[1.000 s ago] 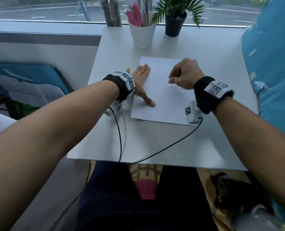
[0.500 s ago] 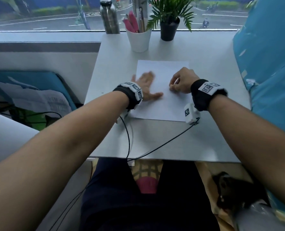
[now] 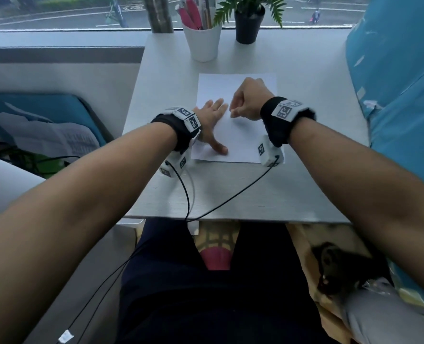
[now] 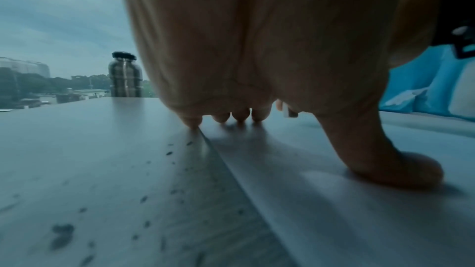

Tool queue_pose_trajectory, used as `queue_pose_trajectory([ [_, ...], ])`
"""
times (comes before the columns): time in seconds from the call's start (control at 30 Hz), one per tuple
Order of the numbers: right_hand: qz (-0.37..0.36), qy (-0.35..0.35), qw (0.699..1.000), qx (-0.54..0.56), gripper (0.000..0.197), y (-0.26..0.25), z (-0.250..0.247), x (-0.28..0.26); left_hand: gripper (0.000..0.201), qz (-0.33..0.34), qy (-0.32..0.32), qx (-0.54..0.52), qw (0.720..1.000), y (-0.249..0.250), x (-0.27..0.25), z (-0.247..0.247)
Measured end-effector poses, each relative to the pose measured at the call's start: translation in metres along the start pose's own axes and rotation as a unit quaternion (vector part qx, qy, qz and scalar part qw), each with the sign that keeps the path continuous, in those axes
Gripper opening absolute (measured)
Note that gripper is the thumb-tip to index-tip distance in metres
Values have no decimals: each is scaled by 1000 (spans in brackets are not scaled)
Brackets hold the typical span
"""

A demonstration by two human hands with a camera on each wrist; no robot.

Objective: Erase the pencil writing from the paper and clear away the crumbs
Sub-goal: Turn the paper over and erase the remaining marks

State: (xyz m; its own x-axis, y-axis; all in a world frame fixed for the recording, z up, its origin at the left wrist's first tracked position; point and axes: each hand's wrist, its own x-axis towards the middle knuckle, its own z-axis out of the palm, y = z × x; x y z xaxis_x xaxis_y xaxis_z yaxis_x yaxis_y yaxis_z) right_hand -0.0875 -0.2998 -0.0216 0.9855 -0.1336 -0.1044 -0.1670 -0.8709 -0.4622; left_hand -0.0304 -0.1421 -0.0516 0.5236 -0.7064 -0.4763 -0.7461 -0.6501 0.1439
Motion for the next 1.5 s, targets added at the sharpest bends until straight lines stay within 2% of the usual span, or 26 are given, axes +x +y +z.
queue_pose_trajectory([
  [0.1,-2,6,1000,-2,10,-1,3,1,142,-9,-13,-4,1000,1,1,-3],
  [0.27,-72,-83,993,-49,10,-7,7,-18,142,-11,-24,-9,1000,0,2,-4],
  [0.3,-76,-82,992,-61,11,-11,3,-14,143,-11,-22,-8,1000,0,2,-5],
  [0.43,-41,-4,998,-41,12,-15,1,2,143,-2,-7,-12,1000,2,1,-5],
  [0.47,-44,-5,998,-39,12,-16,6,-3,143,-3,-10,-15,1000,1,1,-5],
  [0.57,-60,-68,995,-36,9,-12,11,-29,142,-17,-23,-9,1000,-1,0,-4],
  [0.63,-25,-44,998,-23,8,4,1,-32,141,-14,-26,-11,999,0,-1,-6],
  [0.73,91,62,994,16,7,34,-11,-27,138,-15,-29,-6,999,0,-8,-10],
  [0.83,137,54,989,13,9,47,-7,-34,133,-24,-25,19,999,9,-14,-11],
  [0.9,133,55,989,17,10,46,-8,-36,123,24,0,30,999,27,-19,-2],
  [1.0,121,52,991,16,11,46,-12,-36,104,166,-20,6,986,55,-27,20],
  [1.07,113,52,992,14,11,47,-11,-37,95,190,-38,10,981,54,-28,30],
  [1.13,107,57,993,16,11,48,-11,-36,90,131,-23,27,991,36,-26,30],
  [1.23,104,58,993,18,10,51,-9,-35,93,-33,7,19,999,2,-16,17],
  [1.27,104,60,993,19,9,51,-8,-34,97,-58,21,27,998,-4,-14,11],
  [1.3,107,60,992,19,8,51,-8,-33,103,-54,37,31,997,-6,-12,4],
  [1.43,107,44,993,-10,7,52,-10,-28,122,92,40,-6,995,6,-1,-15],
  [1.5,120,45,992,-18,8,51,-14,-23,127,93,22,-6,995,13,7,-18],
])
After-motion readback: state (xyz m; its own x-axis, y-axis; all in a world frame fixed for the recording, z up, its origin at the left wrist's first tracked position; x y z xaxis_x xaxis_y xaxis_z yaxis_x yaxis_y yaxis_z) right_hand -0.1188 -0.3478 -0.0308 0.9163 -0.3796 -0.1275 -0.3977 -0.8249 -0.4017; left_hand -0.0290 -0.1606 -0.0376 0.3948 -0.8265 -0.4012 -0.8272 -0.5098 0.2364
